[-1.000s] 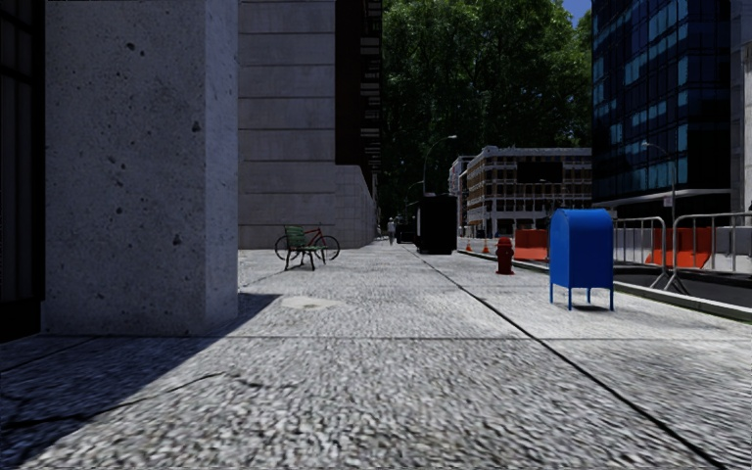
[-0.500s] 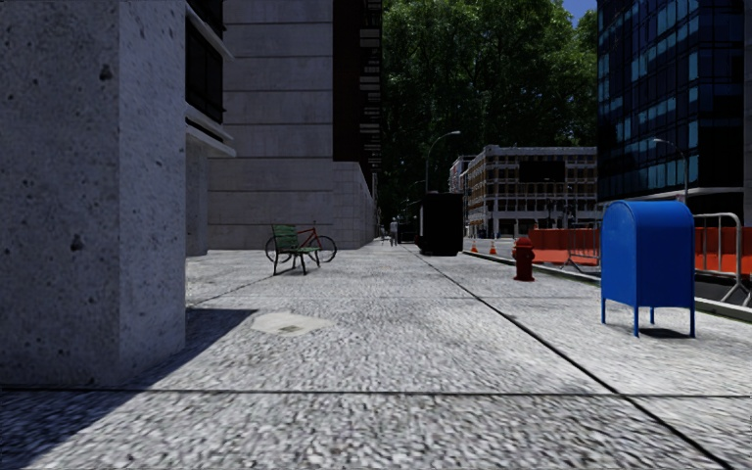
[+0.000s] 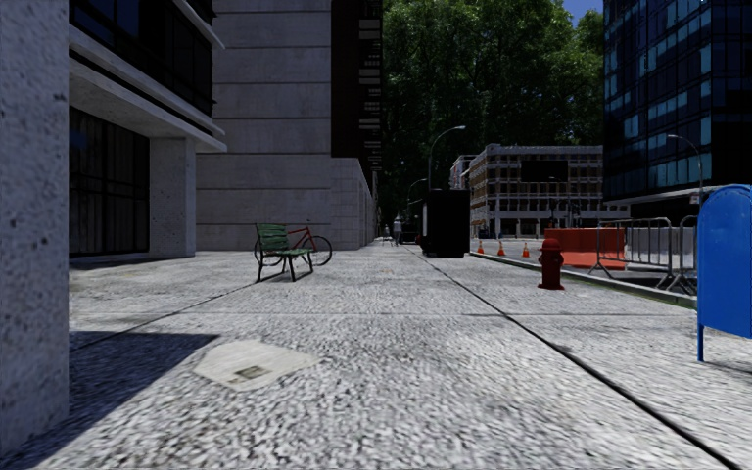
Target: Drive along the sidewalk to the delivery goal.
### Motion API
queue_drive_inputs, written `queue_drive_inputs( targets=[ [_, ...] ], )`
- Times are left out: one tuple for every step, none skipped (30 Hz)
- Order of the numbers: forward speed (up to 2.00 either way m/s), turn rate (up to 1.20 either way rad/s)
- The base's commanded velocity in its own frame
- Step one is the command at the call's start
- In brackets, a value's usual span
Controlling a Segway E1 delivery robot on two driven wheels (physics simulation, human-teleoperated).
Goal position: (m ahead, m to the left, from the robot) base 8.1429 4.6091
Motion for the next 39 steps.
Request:
queue_drive_inputs(
  targets=[
    [2.0, 0.27],
    [2.0, 0.33],
    [2.0, 0.36],
    [2.0, 0.38],
    [2.0, 0.38],
    [2.0, 0.41],
    [2.0, 0.45],
    [2.0, 0.51],
    [2.0, 0.51],
    [2.0, 0.54],
    [2.0, 0.56],
    [2.0, 0.58],
    [2.0, 0.58],
    [2.0, 0.58],
    [2.0, 0.58],
    [2.0, 0.58],
    [2.0, 0.58],
    [2.0, 0.58],
    [2.0, 0.58],
    [2.0, 0.58],
    [2.0, 0.58],
    [2.0, 0.58],
    [2.0, 0.58],
    [2.0, 0.58],
    [2.0, 0.58],
    [2.0, 0.58],
    [2.0, 0.58],
    [2.0, 0.58],
    [2.0, 0.58],
    [2.0, 0.58],
    [2.0, 0.58],
    [2.0, 0.58],
    [2.0, 0.58],
    [2.0, 0.58],
    [2.0, 0.58],
    [2.0, 0.58],
    [2.0, 0.58],
    [2.0, 0.58],
    [2.0, 0.58]
  ],
)
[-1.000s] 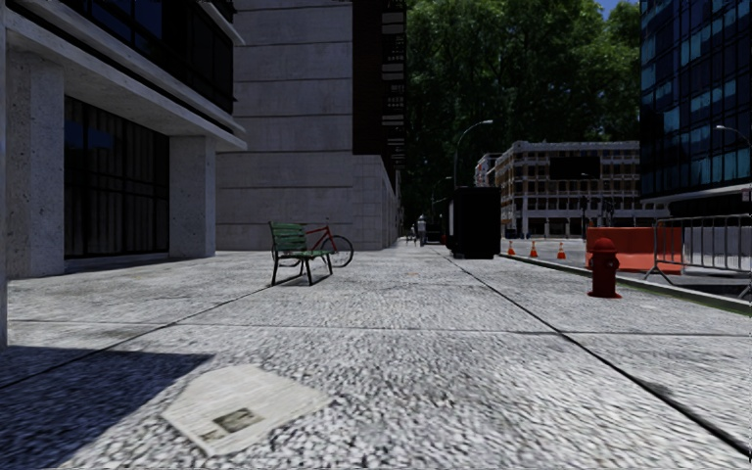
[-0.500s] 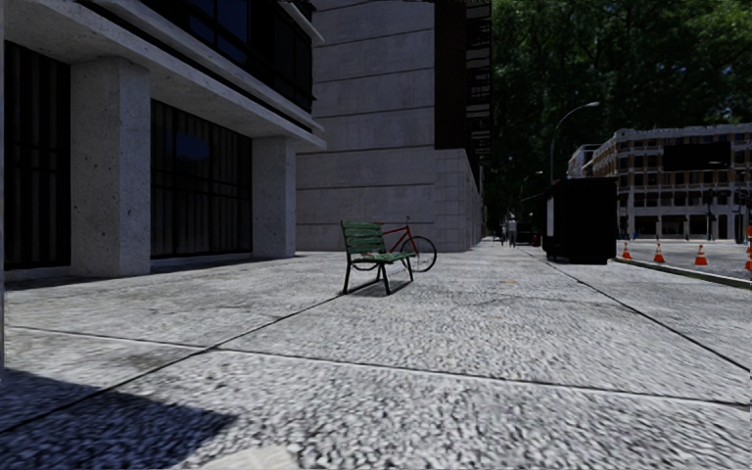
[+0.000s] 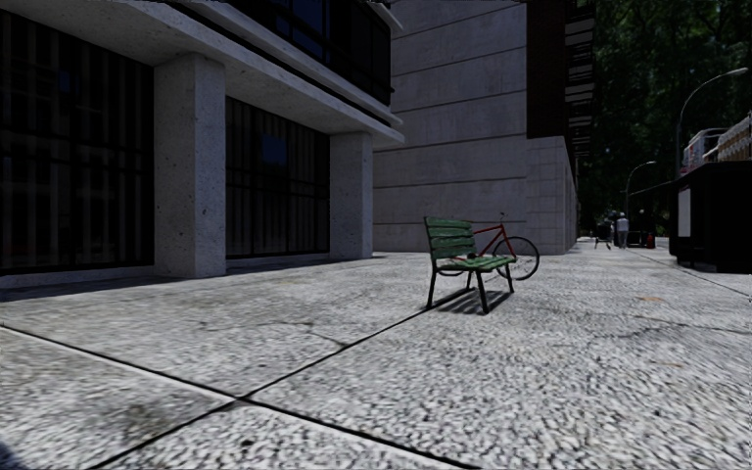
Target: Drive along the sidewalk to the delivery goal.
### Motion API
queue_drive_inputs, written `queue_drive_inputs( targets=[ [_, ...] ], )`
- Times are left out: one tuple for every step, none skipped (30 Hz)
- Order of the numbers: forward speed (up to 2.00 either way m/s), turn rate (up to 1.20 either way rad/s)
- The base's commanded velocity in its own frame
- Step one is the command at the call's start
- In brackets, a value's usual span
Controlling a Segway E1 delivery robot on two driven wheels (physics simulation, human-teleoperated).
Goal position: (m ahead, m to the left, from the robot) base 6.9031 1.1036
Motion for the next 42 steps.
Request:
queue_drive_inputs(
  targets=[
    [2.0, 0.54],
    [2.0, 0.51],
    [2.0, 0.48],
    [2.0, 0.48],
    [2.0, 0.41],
    [2.0, 0.25],
    [2.0, 0.0],
    [2.0, 0.0],
    [2.0, 0.0],
    [2.0, 0.0],
    [2.0, 0.0],
    [2.0, 0.0],
    [2.0, 0.0],
    [2.0, 0.0],
    [2.0, 0.0],
    [2.0, 0.0],
    [2.0, 0.0],
    [2.0, 0.0],
    [2.0, 0.0],
    [2.0, 0.0],
    [2.0, 0.0],
    [2.0, 0.0],
    [2.0, 0.0],
    [2.0, 0.0],
    [2.0, 0.0],
    [2.0, 0.0],
    [2.0, 0.0],
    [2.0, 0.0],
    [2.0, 0.0],
    [2.0, 0.0],
    [2.0, 0.0],
    [2.0, 0.0],
    [2.0, 0.0],
    [2.0, 0.0],
    [2.0, 0.0],
    [2.0, 0.0],
    [2.0, 0.0],
    [2.0, 0.0],
    [2.0, 0.0],
    [2.0, 0.0],
    [2.0, 0.0],
    [2.0, 0.0]
  ],
)
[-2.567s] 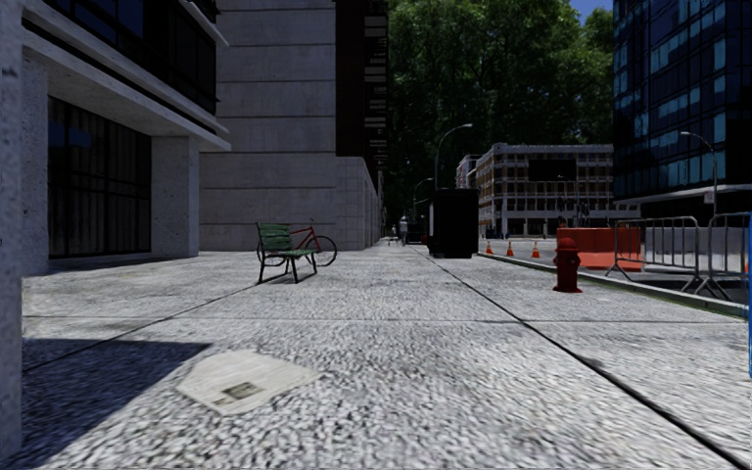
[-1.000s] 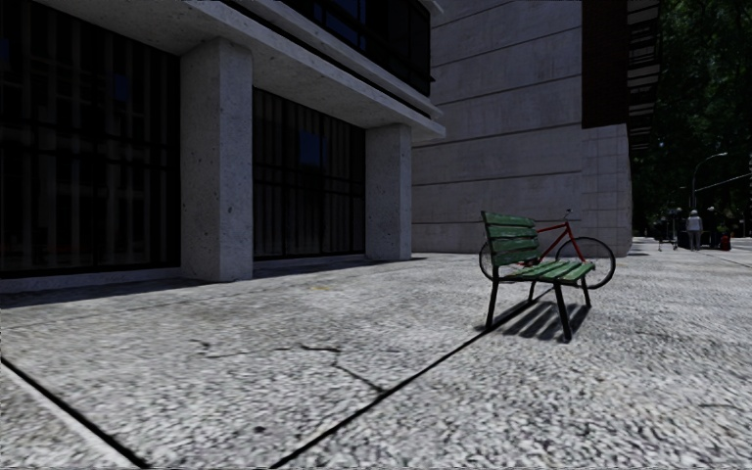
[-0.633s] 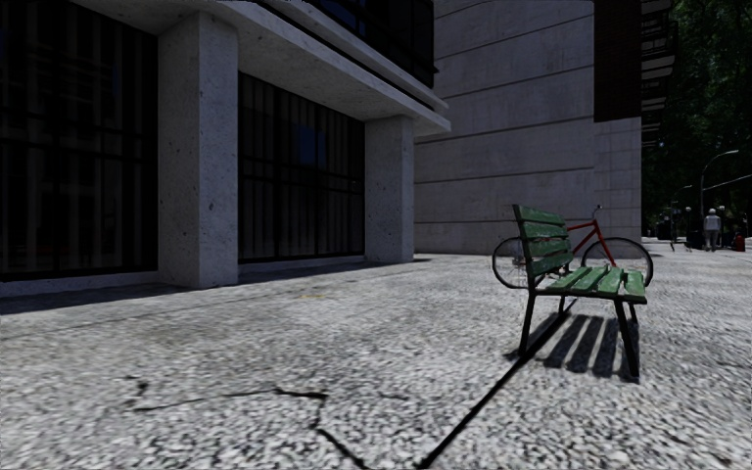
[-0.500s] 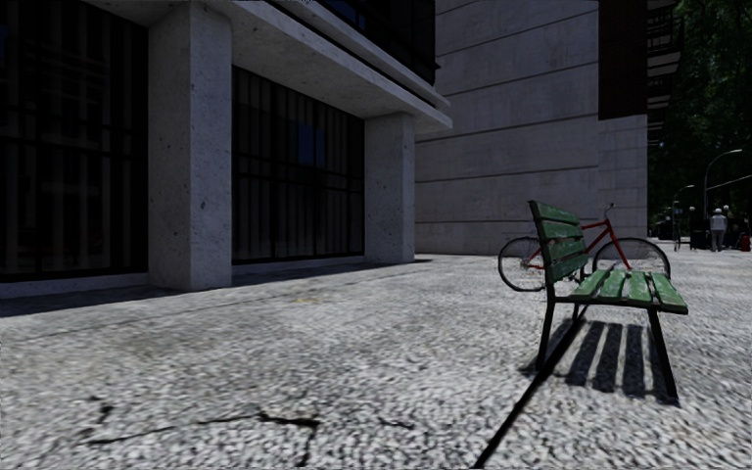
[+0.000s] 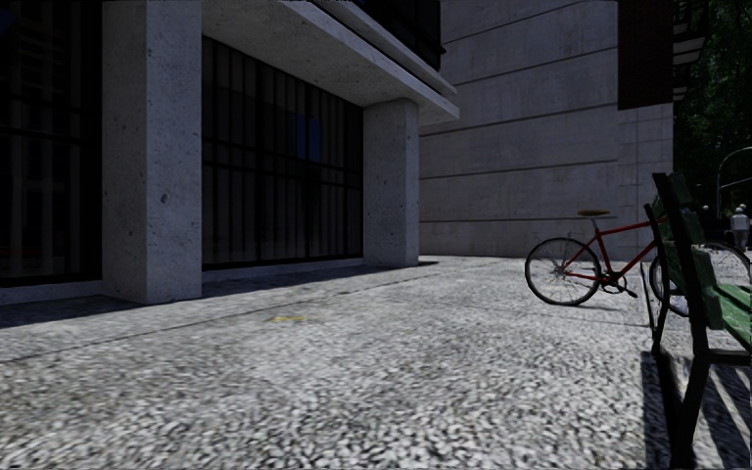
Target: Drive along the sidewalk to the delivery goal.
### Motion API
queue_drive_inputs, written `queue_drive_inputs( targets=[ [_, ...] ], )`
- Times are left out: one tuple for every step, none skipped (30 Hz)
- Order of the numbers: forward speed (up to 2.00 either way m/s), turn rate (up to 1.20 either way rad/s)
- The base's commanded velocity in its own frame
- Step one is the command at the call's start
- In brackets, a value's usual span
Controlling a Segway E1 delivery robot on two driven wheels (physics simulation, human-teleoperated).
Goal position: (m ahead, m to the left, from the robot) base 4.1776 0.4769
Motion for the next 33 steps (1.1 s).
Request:
queue_drive_inputs(
  targets=[
    [2.0, 0.0],
    [2.0, 0.0],
    [2.0, 0.0],
    [2.0, 0.0],
    [2.0, 0.0],
    [2.0, 0.0],
    [2.0, 0.0],
    [2.0, 0.0],
    [2.0, 0.0],
    [2.0, 0.0],
    [2.0, 0.0],
    [2.0, 0.0],
    [2.0, 0.0],
    [2.0, 0.0],
    [2.0, 0.0],
    [2.0, 0.0],
    [2.0, 0.0],
    [2.0, 0.0],
    [2.0, 0.0],
    [2.0, 0.0],
    [2.0, 0.0],
    [2.0, 0.0],
    [2.0, 0.0],
    [1.99, 0.0],
    [1.99, 0.0],
    [1.95, 0.0],
    [1.92, 0.0],
    [1.89, -0.15],
    [1.87, -0.21],
    [1.87, -0.21],
    [1.86, -0.23],
    [1.86, -0.23],
    [1.85, -0.1]
  ],
)
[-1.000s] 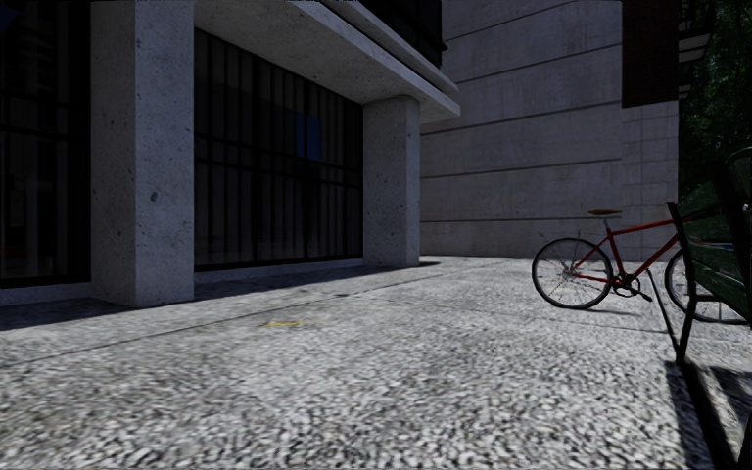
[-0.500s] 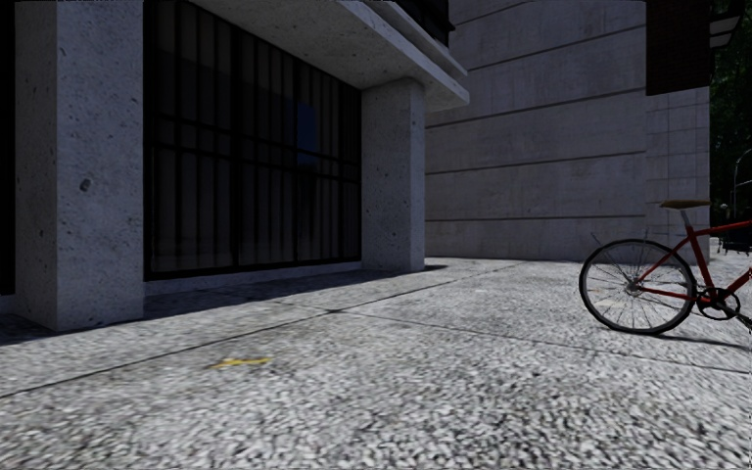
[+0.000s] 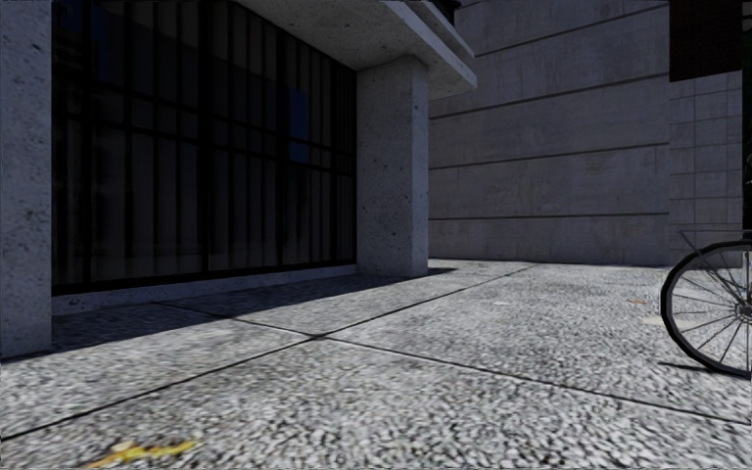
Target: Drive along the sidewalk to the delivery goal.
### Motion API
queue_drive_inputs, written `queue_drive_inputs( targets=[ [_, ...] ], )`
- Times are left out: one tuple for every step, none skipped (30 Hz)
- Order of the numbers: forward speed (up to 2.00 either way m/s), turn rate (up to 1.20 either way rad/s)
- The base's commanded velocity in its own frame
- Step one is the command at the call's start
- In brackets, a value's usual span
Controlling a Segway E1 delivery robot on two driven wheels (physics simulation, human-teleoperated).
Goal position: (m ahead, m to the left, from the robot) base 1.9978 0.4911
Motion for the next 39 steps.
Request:
queue_drive_inputs(
  targets=[
    [1.85, -0.1],
    [1.85, 0.0],
    [1.85, 0.0],
    [1.84, 0.0],
    [1.84, 0.0],
    [1.76, 0.0],
    [1.67, 0.0],
    [1.61, 0.0],
    [1.61, 0.0],
    [1.55, 0.06],
    [1.49, 0.18],
    [1.43, 0.28],
    [1.4, 0.35],
    [1.4, 0.35],
    [1.38, 0.4],
    [1.36, 0.5],
    [1.36, 0.5],
    [1.34, 0.54],
    [1.31, 0.57],
    [1.28, 0.58],
    [1.28, 0.58],
    [1.25, 0.58],
    [1.2, 0.58],
    [1.15, 0.58],
    [1.15, 0.58],
    [1.12, 0.58],
    [1.09, 0.58],
    [1.07, 0.58],
    [1.03, 0.58],
    [1.03, 0.58],
    [0.98, 0.58],
    [0.98, 0.58],
    [0.98, 0.58],
    [0.97, 0.58],
    [0.97, 0.58],
    [0.97, 0.58],
    [0.97, 0.58],
    [0.97, 0.57],
    [0.97, 0.57]
  ],
)
